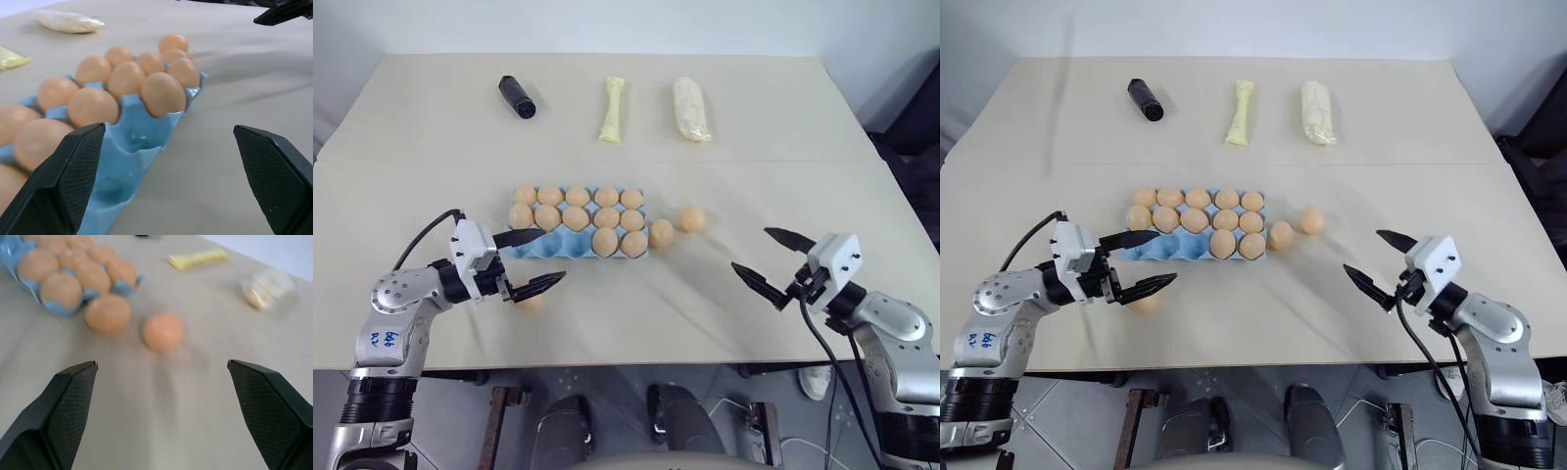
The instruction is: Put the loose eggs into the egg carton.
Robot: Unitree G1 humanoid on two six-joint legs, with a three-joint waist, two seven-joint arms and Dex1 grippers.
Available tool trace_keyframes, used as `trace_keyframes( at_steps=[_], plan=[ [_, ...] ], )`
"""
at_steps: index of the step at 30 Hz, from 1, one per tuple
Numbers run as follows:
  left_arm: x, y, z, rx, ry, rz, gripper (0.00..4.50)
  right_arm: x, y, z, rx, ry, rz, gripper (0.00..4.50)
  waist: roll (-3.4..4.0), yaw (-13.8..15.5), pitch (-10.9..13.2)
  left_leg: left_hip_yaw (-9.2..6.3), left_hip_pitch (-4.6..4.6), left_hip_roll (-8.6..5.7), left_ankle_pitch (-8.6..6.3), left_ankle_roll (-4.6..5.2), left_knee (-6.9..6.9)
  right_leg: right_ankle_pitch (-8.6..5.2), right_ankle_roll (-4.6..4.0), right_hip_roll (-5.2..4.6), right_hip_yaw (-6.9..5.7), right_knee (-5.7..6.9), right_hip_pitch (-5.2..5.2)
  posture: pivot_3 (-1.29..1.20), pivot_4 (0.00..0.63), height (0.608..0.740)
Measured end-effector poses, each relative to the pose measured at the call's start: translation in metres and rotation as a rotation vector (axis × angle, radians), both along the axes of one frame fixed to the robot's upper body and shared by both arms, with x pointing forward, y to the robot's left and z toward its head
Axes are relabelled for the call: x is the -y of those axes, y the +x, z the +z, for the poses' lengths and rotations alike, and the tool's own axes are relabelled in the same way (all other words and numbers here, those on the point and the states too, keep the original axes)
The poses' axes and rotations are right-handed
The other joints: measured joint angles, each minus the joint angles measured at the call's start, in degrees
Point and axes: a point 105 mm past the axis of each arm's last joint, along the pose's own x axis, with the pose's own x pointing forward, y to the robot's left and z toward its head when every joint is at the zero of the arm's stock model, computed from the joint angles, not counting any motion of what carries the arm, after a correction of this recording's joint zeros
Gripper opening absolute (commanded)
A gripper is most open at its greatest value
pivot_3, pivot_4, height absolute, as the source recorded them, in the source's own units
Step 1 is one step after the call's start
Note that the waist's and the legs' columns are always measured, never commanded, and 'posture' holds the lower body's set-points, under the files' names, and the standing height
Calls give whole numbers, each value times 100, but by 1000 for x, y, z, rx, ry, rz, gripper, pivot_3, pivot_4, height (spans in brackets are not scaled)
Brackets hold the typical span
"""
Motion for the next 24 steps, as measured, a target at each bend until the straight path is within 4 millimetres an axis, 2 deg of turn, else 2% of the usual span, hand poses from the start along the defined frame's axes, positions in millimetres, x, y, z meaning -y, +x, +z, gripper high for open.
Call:
trace_keyframes(
  at_steps=[4,7,11,18,21,24],
  plan=[
    [0,7,6,21,-4,-2,4500,3,8,-3,-13,14,-11,4462,0,-6,0,1,1,-8,14,21,3,7,-3,-8,5,0,3,0,150,740],
    [0,7,8,31,0,-2,4500,-5,23,7,10,27,12,4462,1,-23,0,2,1,-4,25,27,3,19,-6,-12,8,0,3,0,150,740],
    [-5,3,4,20,-1,16,4500,-25,56,22,11,59,34,4462,2,-28,1,-2,1,19,33,19,1,26,-15,-21,5,1,0,0,150,740],
    [-7,-7,2,16,-8,41,4500,-58,109,32,-99,147,26,4462,5,-18,2,-3,-12,42,39,-16,-2,30,-23,-13,-1,2,-16,0,150,740],
    [-6,-12,1,12,-7,45,4500,-76,119,29,-133,121,64,4462,5,-18,3,0,-15,44,34,-25,-5,29,-23,-10,-5,-1,-18,0,150,740],
    [-5,-17,-1,-2,-5,55,4500,-84,124,15,-191,95,80,4462,5,1,3,0,-23,46,31,-28,-4,29,-22,-6,-10,-10,-20,0,150,740]
  ],
)
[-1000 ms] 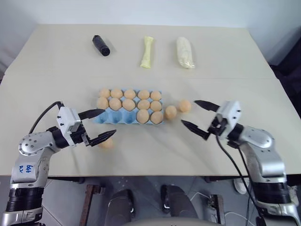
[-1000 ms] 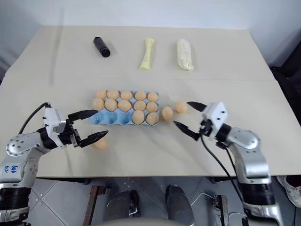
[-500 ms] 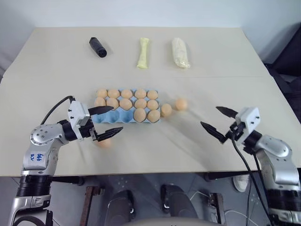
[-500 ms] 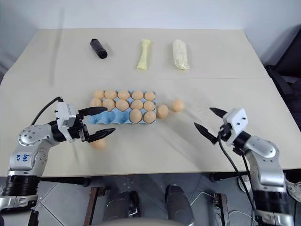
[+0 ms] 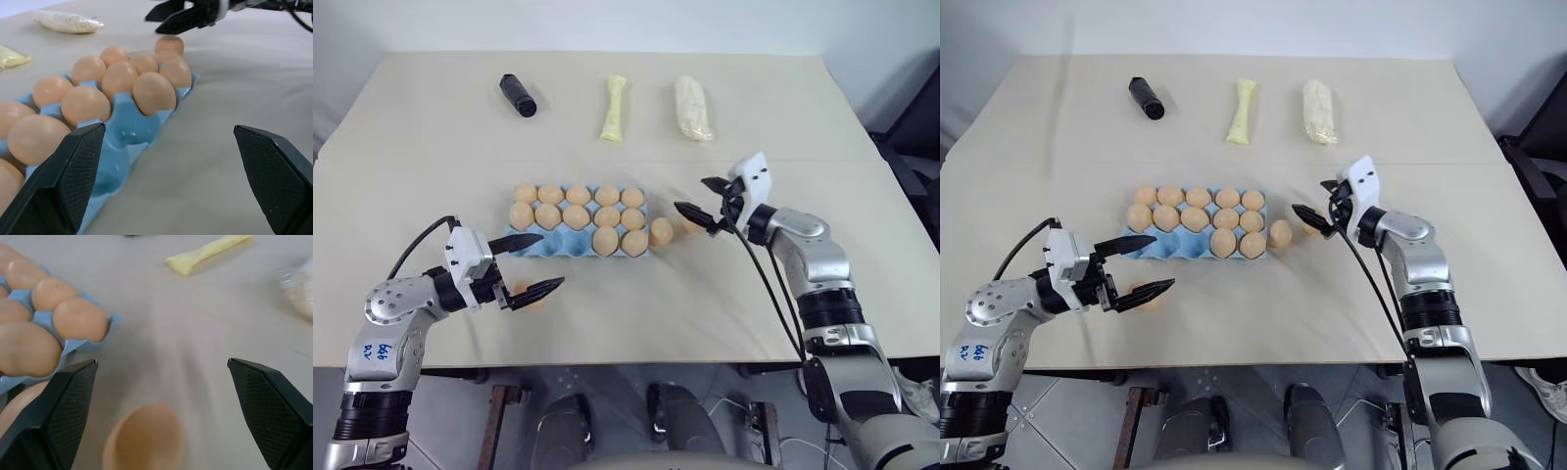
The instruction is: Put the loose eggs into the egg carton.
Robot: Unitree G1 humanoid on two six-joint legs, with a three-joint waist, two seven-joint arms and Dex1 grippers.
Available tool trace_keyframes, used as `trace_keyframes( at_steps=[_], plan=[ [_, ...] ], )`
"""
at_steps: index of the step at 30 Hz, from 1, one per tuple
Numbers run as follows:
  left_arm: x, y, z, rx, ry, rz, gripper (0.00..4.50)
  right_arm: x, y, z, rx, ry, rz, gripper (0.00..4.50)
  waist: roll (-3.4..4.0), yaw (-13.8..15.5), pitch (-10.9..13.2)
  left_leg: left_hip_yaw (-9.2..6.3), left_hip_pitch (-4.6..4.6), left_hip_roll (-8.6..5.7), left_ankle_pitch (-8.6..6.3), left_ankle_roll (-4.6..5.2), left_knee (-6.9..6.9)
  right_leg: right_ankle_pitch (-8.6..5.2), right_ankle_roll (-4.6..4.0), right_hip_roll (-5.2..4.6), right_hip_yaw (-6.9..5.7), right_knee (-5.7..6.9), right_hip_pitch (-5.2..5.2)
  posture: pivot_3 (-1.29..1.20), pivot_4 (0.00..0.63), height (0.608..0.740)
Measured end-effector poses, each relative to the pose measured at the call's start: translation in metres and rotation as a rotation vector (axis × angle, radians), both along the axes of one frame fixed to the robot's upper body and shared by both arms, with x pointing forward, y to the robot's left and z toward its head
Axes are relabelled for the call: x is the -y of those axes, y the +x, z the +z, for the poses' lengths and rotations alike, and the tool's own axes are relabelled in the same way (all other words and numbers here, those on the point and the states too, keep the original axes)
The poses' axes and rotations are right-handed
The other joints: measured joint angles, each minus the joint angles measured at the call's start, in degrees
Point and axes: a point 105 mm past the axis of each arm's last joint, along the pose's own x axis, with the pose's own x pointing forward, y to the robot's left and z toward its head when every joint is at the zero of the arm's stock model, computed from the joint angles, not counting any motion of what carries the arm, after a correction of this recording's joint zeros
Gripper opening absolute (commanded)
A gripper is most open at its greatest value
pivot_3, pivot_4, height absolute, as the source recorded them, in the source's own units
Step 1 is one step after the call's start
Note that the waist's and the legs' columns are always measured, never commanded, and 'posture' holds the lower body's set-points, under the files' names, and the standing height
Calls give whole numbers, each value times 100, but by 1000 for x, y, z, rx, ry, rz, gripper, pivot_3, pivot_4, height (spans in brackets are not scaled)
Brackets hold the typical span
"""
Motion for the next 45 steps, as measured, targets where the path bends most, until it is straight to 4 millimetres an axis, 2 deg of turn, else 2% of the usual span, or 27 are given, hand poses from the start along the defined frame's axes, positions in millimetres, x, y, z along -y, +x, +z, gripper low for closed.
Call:
trace_keyframes(
  at_steps=[4,5,7,12,14,18,21,24,27,33,36,40,43,44,45],
  plan=[
    [-4,0,4,18,-3,30,4500,0,1,-19,-57,-13,-10,4462,0,-7,0,9,-1,-4,-3,3,1,1,2,1,0,-5,-1,0,150,740],
    [-4,0,5,21,-4,36,4500,1,2,-22,-63,-11,-16,4292,1,-11,0,9,-1,-4,-3,4,2,1,2,1,0,-5,-1,0,150,740],
    [-5,0,5,21,-5,41,4500,2,2,-21,-52,-6,-19,3906,1,-16,1,10,0,-3,-3,4,2,1,2,0,1,-4,-1,0,150,740],
    [-4,0,5,26,-14,47,4500,7,0,-18,-29,7,-23,2280,1,-30,1,8,4,0,-1,-5,0,0,0,0,1,3,-1,0,150,740],
    [-3,1,6,28,-20,48,4500,5,-3,-16,-23,14,0,2280,3,-35,2,8,4,7,-1,-6,0,0,0,1,2,5,-4,0,150,740],
    [-7,2,7,32,-26,69,4500,-10,-12,11,31,48,85,2280,5,-74,3,10,3,17,-2,-7,0,0,0,2,2,6,-6,0,150,740],
    [-27,1,6,28,-44,155,4500,-34,-20,41,92,87,171,2280,5,-168,3,9,3,22,-5,-9,-2,0,-2,2,3,7,-10,0,150,740],
    [-44,-1,4,23,-51,225,4500,-73,-35,57,117,107,292,2280,5,-197,3,9,4,31,-8,-14,-6,-5,-12,7,0,13,-15,0,150,740],
    [-58,-7,-3,1,-53,286,4500,-117,-51,49,73,94,403,2280,4,-182,3,4,0,33,-9,-20,-7,-9,-19,7,-1,18,-22,0,150,740],
    [-78,-20,-13,-35,-47,378,4500,-167,-65,29,38,52,472,2280,-4,-157,-2,7,-74,27,-5,-19,12,-6,-14,-1,-9,26,-84,0,150,740],
    [-82,-23,-16,-42,-52,405,4500,-186,-71,25,23,64,500,2280,-4,-161,-3,6,-75,26,-5,-20,10,-6,-13,0,-11,26,-86,0,150,740],
    [-76,-24,-11,-16,-65,401,4500,-200,-72,23,21,56,517,3225,-5,-167,-3,4,-75,27,-4,-21,9,-6,-14,0,-13,26,-85,0,150,740],
    [-71,-24,-6,3,-73,392,4500,-200,-69,21,16,48,503,4247,-5,-164,-3,3,-75,27,-4,-23,7,-6,-14,0,-13,26,-86,0,150,740],
    [-71,-24,-5,3,-74,390,4500,-197,-69,22,19,46,502,4480,-5,-165,-3,3,-75,27,-3,-24,5,-6,-14,1,-13,26,-86,0,150,740],
    [-70,-23,-6,0,-76,386,4500,-194,-69,24,26,48,506,4480,-5,-165,-3,3,-75,27,-4,-24,5,-6,-14,1,-13,26,-87,0,150,740]
  ],
)
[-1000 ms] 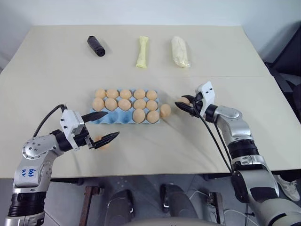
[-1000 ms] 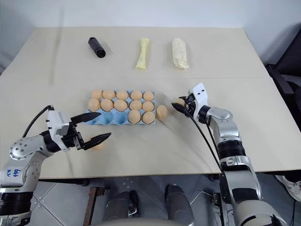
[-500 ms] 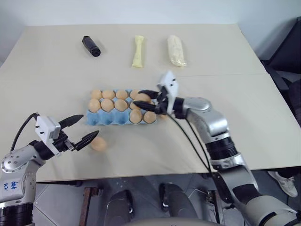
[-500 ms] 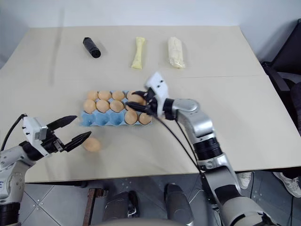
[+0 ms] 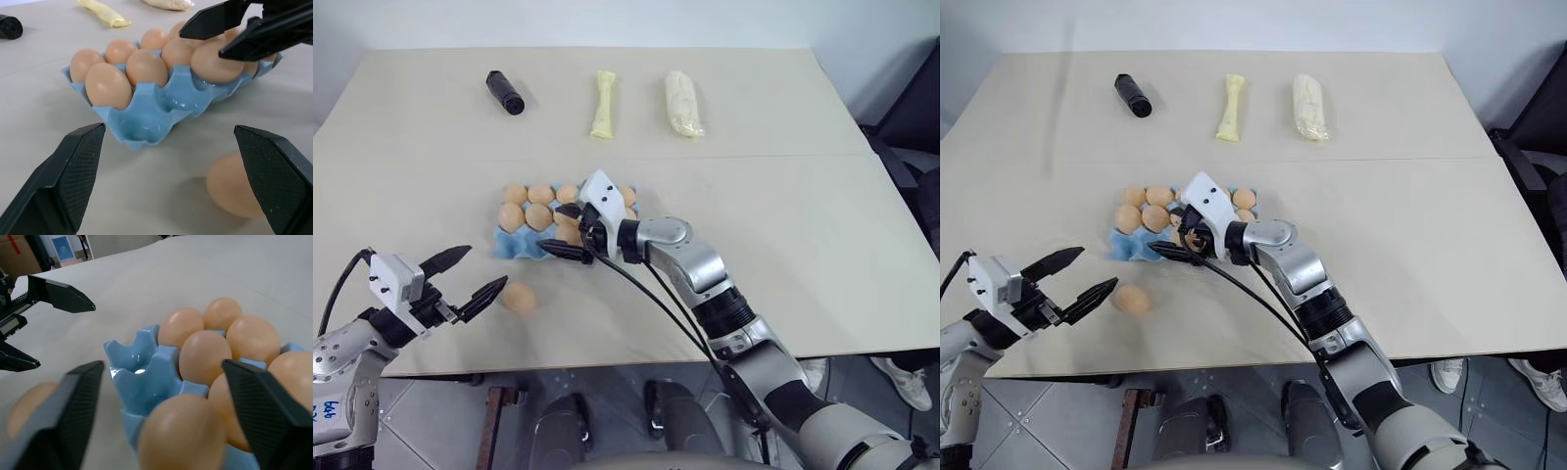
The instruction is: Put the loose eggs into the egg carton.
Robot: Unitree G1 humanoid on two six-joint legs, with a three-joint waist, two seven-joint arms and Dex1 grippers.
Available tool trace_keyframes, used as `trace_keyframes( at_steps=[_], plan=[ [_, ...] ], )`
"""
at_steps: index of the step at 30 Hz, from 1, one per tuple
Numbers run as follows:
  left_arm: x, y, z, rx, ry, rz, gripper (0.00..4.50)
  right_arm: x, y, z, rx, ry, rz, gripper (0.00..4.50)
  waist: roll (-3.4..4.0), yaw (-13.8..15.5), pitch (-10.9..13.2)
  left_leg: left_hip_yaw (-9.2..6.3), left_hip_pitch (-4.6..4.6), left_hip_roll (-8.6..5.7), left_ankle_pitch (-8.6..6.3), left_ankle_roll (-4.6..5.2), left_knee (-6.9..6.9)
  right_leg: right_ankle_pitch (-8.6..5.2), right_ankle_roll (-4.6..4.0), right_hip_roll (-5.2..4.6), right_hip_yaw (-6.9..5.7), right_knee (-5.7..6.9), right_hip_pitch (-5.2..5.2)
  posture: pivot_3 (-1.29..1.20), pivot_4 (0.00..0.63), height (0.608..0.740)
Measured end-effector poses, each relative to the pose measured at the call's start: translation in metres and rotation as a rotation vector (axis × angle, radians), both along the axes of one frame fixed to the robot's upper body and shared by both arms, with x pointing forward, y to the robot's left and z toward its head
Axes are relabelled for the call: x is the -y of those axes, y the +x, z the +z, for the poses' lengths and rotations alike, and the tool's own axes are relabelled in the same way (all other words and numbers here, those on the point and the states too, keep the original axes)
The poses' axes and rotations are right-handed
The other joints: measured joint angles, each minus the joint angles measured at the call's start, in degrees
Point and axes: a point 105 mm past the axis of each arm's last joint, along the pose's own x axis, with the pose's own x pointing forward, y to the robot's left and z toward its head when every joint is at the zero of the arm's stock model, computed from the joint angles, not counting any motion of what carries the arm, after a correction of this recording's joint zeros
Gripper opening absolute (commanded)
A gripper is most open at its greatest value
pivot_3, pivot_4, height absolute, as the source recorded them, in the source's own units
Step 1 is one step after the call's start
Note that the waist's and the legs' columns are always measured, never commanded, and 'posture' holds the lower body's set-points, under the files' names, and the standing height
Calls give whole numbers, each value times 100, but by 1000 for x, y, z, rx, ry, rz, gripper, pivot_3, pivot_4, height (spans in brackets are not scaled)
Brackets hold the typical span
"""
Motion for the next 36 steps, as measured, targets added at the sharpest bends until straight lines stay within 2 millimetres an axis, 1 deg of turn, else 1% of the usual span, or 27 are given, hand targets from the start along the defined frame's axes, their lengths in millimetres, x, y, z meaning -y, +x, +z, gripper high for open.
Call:
trace_keyframes(
  at_steps=[2,3,4,6,8,10,13,16,18,19,22,25,27,30,33,36],
  plan=[
    [5,2,0,-5,-4,-20,4500,13,-6,12,31,39,19,4480,0,25,0,-6,-4,-1,-1,0,-3,0,0,-1,-5,-5,2,0,150,740],
    [8,2,1,-5,-5,-29,4500,23,-9,18,54,57,29,4480,-2,32,-1,-8,-4,-1,-4,1,-2,0,0,-1,-7,-9,4,0,150,740],
    [12,5,1,-4,-6,-48,4500,36,-13,23,82,69,28,4480,-2,43,-1,-8,-4,-3,-6,2,-3,0,1,-2,-10,-12,6,0,150,740],
    [20,7,4,3,-1,-87,4500,64,-17,23,113,71,-2,4480,-6,75,-3,-6,-4,-5,-11,5,-1,1,2,-3,-14,-18,9,0,150,740],
    [30,10,6,7,11,-136,4500,97,-20,16,116,68,-62,4480,-6,98,-3,-4,-4,-8,-11,6,-2,1,3,0,-14,-21,10,0,150,740],
    [39,13,8,12,15,-178,4500,132,-28,5,139,32,-123,4480,-4,154,-2,0,-3,-28,-12,6,-3,1,3,6,-14,-25,9,0,150,740],
    [54,18,9,15,17,-247,4500,177,-35,-12,147,-29,-249,4480,-4,166,-2,5,3,-27,-11,5,-2,1,2,10,-5,-21,9,0,150,740],
    [67,21,6,-1,15,-324,4500,215,-44,-32,126,-67,-368,4480,-3,175,-2,5,13,-32,-6,11,0,1,2,38,-1,-15,14,0,150,740],
    [72,22,2,-20,13,-360,4500,231,-48,-44,100,-92,-412,4480,-3,147,-2,17,16,-31,-2,20,3,1,1,41,12,-16,14,0,150,740],
    [74,23,1,-28,11,-377,4500,235,-48,-48,94,-104,-424,4480,-3,137,-2,21,19,-32,2,28,5,2,0,41,15,-15,14,0,150,740],
    [76,25,3,-25,13,-396,4500,238,-48,-52,92,-108,-427,4480,-3,135,-2,20,22,-31,18,43,4,19,-13,40,15,-13,15,0,150,740],
    [73,27,3,-29,9,-392,4500,237,-43,-49,108,-102,-412,4480,-3,147,-1,17,22,-31,37,45,4,34,-22,39,14,-13,15,0,150,740],
    [71,28,2,-34,6,-384,4500,234,-35,-46,119,-102,-393,4480,-2,136,-1,17,22,-30,47,51,4,46,-25,35,15,-14,15,0,150,740],
    [70,29,3,-20,10,-373,4500,223,-23,-44,125,-117,-340,4480,-2,138,-1,14,22,-30,60,49,-1,53,-31,5,10,-15,15,0,150,740],
    [61,28,3,-11,9,-325,4500,204,-4,-41,121,-144,-255,4480,-1,83,0,12,21,-23,67,47,-1,60,-36,5,7,-14,13,0,150,740],
    [55,24,0,-16,9,-292,4500,190,10,-42,111,-160,-197,4480,0,52,0,2,18,-17,70,40,-6,60,-37,7,3,-12,13,0,150,740]
  ],
)
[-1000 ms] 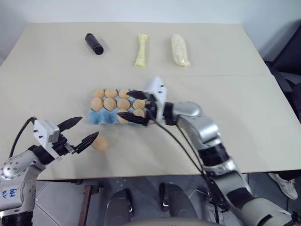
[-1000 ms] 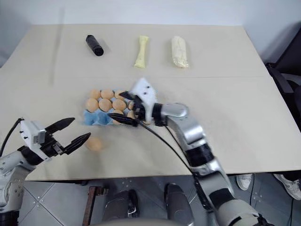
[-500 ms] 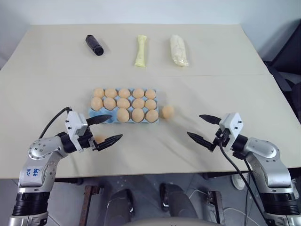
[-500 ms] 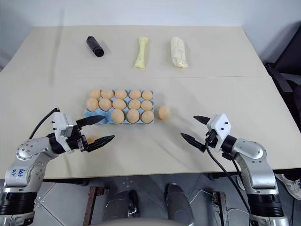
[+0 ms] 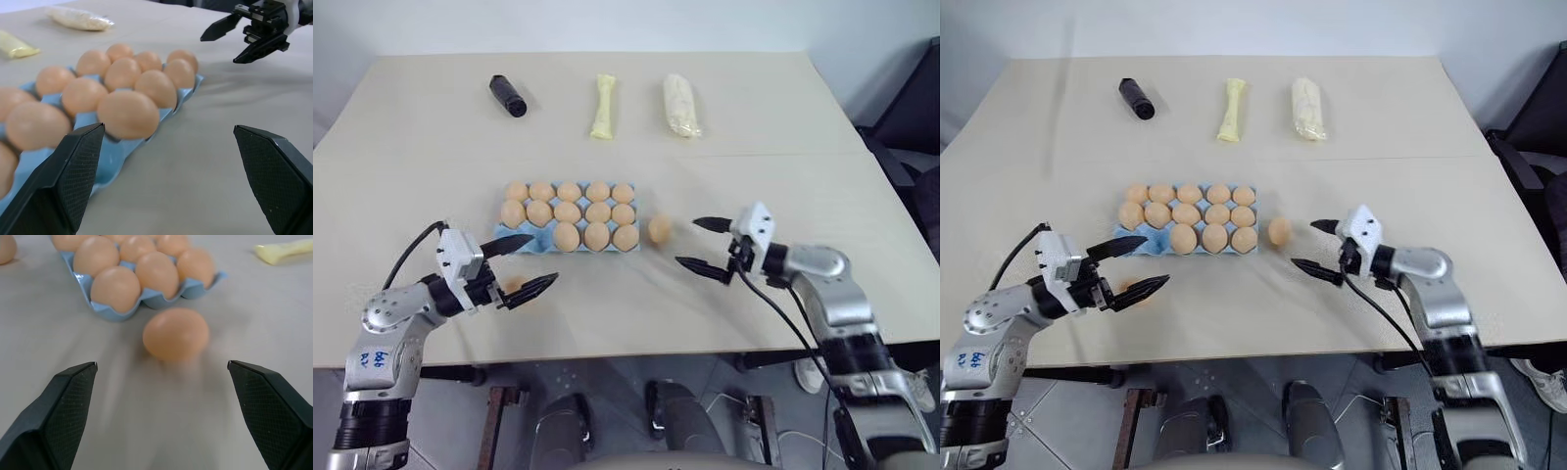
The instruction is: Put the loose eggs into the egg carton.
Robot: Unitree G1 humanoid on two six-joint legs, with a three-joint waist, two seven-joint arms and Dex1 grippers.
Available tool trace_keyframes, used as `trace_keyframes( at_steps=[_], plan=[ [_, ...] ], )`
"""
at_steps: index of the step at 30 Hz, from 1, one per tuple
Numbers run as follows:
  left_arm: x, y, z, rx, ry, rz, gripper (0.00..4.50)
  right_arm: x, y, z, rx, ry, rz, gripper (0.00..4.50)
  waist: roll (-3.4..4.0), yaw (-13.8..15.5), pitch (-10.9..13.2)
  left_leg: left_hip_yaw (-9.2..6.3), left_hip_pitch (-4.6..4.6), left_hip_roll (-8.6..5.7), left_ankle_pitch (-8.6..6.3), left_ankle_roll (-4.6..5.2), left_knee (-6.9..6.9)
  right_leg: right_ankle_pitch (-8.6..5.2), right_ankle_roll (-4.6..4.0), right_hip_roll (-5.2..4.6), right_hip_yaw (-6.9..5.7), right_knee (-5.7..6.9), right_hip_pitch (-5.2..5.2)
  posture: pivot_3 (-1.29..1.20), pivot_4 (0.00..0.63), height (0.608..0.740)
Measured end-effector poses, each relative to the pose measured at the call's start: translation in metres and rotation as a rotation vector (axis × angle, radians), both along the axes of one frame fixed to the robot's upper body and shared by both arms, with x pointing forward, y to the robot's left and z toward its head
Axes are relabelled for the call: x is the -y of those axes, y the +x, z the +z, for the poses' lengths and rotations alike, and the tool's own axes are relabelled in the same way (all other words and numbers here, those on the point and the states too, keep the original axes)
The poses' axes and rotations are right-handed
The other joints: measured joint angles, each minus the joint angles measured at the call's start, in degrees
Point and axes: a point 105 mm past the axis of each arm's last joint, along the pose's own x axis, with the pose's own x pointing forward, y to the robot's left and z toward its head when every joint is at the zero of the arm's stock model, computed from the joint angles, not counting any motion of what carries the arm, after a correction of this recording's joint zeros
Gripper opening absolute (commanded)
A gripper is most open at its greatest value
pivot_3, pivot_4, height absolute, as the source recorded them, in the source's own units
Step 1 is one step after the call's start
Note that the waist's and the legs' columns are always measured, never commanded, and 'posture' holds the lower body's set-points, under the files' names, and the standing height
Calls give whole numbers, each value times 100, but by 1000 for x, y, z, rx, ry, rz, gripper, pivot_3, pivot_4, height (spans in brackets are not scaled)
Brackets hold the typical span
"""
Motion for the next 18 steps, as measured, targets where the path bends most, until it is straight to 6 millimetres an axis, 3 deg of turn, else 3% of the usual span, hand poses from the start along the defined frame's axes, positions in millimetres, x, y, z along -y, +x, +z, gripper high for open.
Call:
trace_keyframes(
  at_steps=[6,11,14,18],
  plan=[
    [-5,-11,1,14,12,46,4500,-22,26,-10,-45,-19,45,4480,2,-38,1,2,-9,-3,7,-24,0,1,3,0,-7,1,-6,0,150,740],
    [-10,-17,2,25,20,83,4500,-36,35,-16,-60,-18,74,4480,2,-47,1,2,-9,0,7,-28,1,1,3,0,-7,1,-6,0,150,740],
    [-9,-21,2,21,22,89,4500,-45,37,-18,-65,2,92,3896,2,-50,1,2,-9,12,7,-28,1,1,3,0,-7,2,-6,0,150,740],
    [-9,-20,2,19,18,101,4500,-54,34,-17,-49,22,127,2553,3,-50,1,1,-9,16,8,-29,1,1,3,-1,-7,3,-6,0,150,740]
  ],
)
